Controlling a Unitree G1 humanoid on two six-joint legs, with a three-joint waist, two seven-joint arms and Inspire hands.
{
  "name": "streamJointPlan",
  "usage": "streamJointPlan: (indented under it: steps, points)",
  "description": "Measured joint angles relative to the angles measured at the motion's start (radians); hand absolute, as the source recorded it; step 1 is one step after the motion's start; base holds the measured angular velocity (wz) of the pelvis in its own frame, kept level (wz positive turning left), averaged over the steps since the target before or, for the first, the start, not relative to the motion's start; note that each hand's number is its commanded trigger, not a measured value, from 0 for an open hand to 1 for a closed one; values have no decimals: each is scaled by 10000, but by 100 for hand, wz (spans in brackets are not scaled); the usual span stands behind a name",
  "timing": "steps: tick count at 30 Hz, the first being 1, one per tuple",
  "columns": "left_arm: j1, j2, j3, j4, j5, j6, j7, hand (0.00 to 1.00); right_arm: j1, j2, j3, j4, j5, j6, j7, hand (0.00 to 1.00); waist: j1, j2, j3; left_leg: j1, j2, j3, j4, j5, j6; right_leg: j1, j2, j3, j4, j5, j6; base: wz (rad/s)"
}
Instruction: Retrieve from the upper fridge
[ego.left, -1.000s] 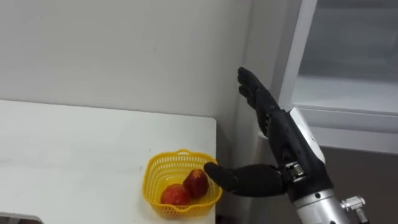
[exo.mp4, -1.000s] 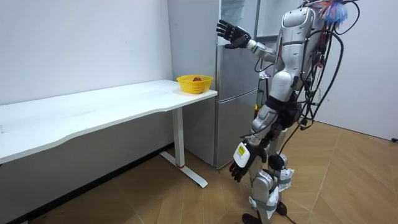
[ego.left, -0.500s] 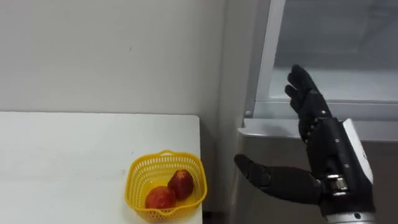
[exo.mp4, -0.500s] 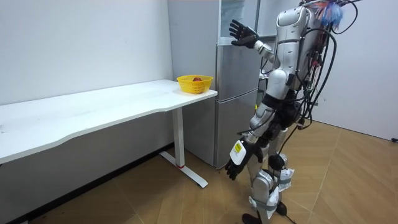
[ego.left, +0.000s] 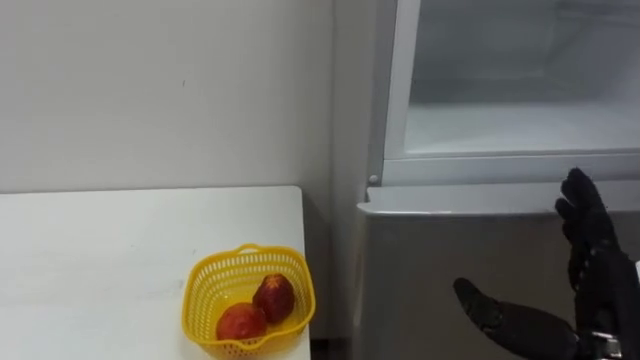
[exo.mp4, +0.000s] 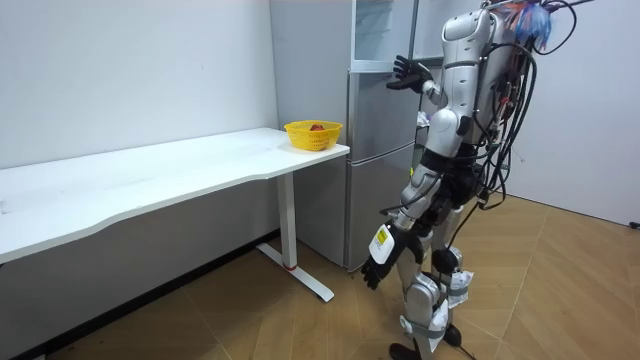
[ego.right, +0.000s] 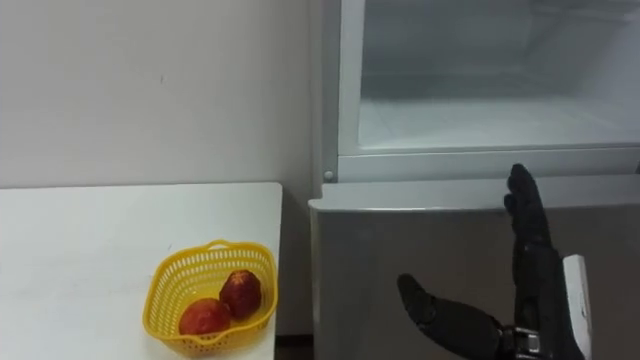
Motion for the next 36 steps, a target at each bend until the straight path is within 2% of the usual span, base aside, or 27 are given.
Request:
streamJointPlan:
  steps: [5,8,14,16,22,23,25,28,32,36]
  points:
    - [216,-7,2,-362,-10,-8,70,0,260,-3,-63,566,11,-225,-419,0,-34,-22,-21,26,13,30,-36,0,-2,5,14,-7,-45,0,0,1]
    - [450,-8,3,-590,-213,11,113,0,361,-6,-348,1028,1265,-231,-645,0,-199,-48,-39,115,9,65,-81,1,-3,33,22,31,-150,6,2,-1]
    - [804,-2,0,-1121,-209,7,-57,0,292,-27,-1246,1709,2435,-259,-1439,0,-299,-151,-54,142,0,104,-144,2,-2,55,40,160,-163,5,11,-2]
    - [821,-14,55,-1074,-197,13,-55,0,307,14,-1559,2188,3380,-248,-1704,0,-360,-207,-52,152,-9,70,-144,2,-2,91,45,165,-178,-6,27,5]
    - [927,-64,218,-1118,-206,77,-47,0,313,50,-2237,3380,5226,-245,-2399,0,-566,-169,-22,133,-38,47,-155,-2,4,26,2,162,-154,-81,62,1]
    - [957,-67,219,-1176,-206,95,-77,0,314,49,-2328,3433,5466,-237,-2428,0,-603,-189,-4,127,-39,48,-157,-2,4,17,3,162,-154,-81,62,0]
    - [1173,-66,247,-1555,-206,184,-192,0,308,39,-2766,3435,6727,-238,-2676,0,-759,-128,-28,101,-39,58,-155,-2,4,26,6,176,-155,-84,63,0]
    - [1149,-73,554,-1779,-196,178,-285,0,307,30,-3438,3443,8046,-243,-3060,0,-798,-110,-21,99,-34,53,-136,-1,3,7,4,175,-161,-94,52,0]
    - [1149,-77,912,-1925,-202,169,-308,0,302,-6,-3966,3398,9138,-261,-3173,0,-844,-122,-21,118,-38,74,-141,1,3,-8,8,200,-123,-116,46,-1]
    - [1145,-60,1221,-1927,-183,151,-394,0,299,-77,-4379,2902,11292,-365,-3090,0,-980,-139,-23,124,-62,67,-137,2,5,-1,-9,153,-123,-132,64,1]
